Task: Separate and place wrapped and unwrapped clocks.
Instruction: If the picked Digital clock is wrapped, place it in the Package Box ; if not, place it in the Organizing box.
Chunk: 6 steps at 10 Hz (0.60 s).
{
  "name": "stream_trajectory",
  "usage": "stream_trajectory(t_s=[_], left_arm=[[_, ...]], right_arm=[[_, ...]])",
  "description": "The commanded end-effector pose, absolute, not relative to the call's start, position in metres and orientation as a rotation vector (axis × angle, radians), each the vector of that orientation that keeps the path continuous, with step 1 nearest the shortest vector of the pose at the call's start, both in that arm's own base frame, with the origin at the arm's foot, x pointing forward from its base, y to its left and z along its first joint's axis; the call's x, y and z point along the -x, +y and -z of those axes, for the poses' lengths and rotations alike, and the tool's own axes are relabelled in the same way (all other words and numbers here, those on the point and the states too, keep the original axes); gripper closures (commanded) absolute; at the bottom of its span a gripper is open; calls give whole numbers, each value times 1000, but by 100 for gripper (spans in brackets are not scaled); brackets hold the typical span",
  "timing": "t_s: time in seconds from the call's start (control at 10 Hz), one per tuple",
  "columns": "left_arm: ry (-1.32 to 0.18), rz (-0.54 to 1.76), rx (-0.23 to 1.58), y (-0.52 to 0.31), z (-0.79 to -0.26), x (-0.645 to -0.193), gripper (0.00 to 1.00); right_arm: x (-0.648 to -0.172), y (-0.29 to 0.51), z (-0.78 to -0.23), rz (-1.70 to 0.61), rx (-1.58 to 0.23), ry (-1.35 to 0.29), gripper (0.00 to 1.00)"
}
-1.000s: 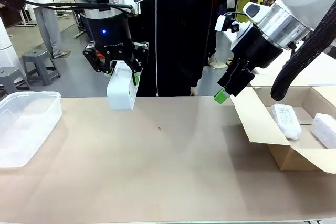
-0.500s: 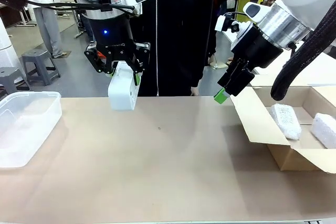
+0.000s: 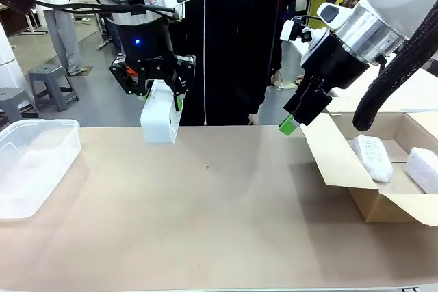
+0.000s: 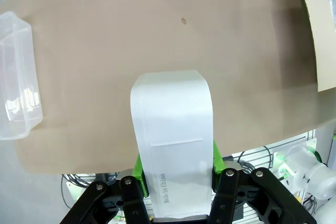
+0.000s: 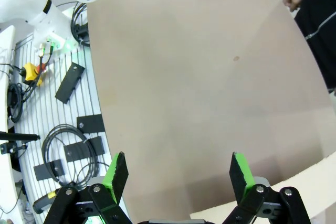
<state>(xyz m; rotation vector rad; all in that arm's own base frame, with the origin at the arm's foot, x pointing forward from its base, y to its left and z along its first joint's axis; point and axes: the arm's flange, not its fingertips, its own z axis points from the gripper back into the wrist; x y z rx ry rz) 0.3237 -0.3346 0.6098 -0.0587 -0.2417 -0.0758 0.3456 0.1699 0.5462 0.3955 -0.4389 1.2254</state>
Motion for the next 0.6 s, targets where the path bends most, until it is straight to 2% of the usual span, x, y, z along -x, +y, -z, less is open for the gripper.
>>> stream_trajectory(t_s=[0.0,0.3,0.4,0.5], left_arm=[[-234,70,68,-333,-615,-321,88],[-234,70,68,-333,-615,-321,88],[-242,76,59,-335,-610,-324,49],[-224,-6,77,-296,-625,-333,49]], right_arm=[[-347,172,-548,-1211,-406,-428,0],[-347,172,-548,-1211,-406,-428,0],[-347,172,-548,-1211,-406,-428,0],[-347,172,-548,-1211,-406,-428,0]])
